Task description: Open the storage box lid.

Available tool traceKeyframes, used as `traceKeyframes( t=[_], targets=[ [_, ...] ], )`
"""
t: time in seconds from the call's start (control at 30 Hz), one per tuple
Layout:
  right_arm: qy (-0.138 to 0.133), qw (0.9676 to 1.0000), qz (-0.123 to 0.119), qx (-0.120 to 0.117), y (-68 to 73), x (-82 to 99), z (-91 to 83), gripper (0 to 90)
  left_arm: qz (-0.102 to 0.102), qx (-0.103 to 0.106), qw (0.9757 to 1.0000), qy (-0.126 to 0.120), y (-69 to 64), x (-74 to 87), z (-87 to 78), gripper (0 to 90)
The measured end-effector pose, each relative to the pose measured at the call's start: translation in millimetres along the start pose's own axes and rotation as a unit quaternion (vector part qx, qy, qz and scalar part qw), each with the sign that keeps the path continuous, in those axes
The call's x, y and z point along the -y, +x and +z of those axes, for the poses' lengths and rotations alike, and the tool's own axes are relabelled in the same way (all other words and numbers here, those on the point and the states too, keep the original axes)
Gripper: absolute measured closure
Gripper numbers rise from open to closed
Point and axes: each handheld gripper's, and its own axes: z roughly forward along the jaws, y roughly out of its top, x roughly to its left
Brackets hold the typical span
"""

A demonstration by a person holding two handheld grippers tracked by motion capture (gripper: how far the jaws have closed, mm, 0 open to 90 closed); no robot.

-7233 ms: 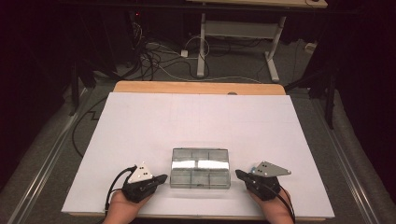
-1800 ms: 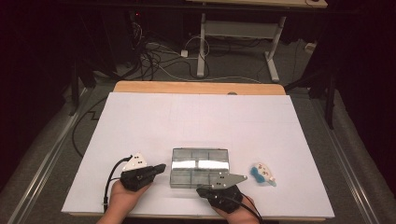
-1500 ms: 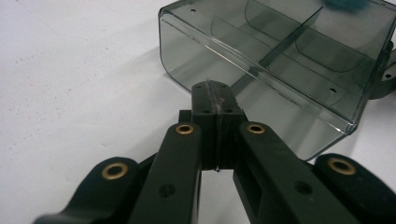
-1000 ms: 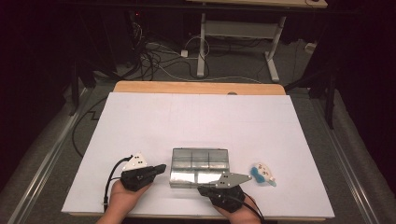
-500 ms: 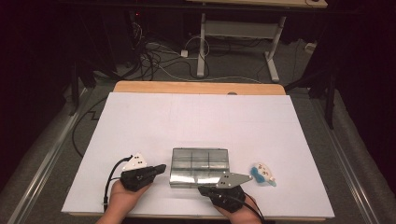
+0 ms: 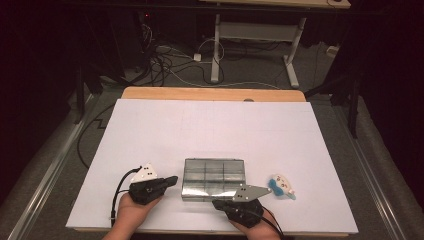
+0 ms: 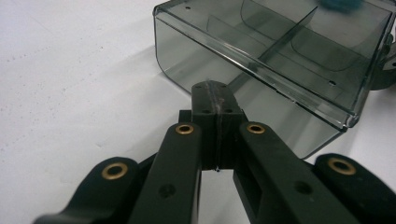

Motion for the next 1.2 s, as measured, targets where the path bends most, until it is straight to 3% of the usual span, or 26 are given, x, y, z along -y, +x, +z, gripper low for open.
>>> traceKeyframes(
  t=[0.83,1.2],
  targets=[
    [-0.029,0.9995,-0.005,0.006,1.1,-9.9,-6.9,90.0,-0.003,0.008,1.0,-0.005,-0.9,-0.7,-2.1,87.9],
    [-0.042,0.9989,-0.016,0.011,0.9,-20.5,-9.3,90.0,0.002,0.026,0.9993,-0.025,-13.5,-6.0,-13.6,87.8]
  ],
)
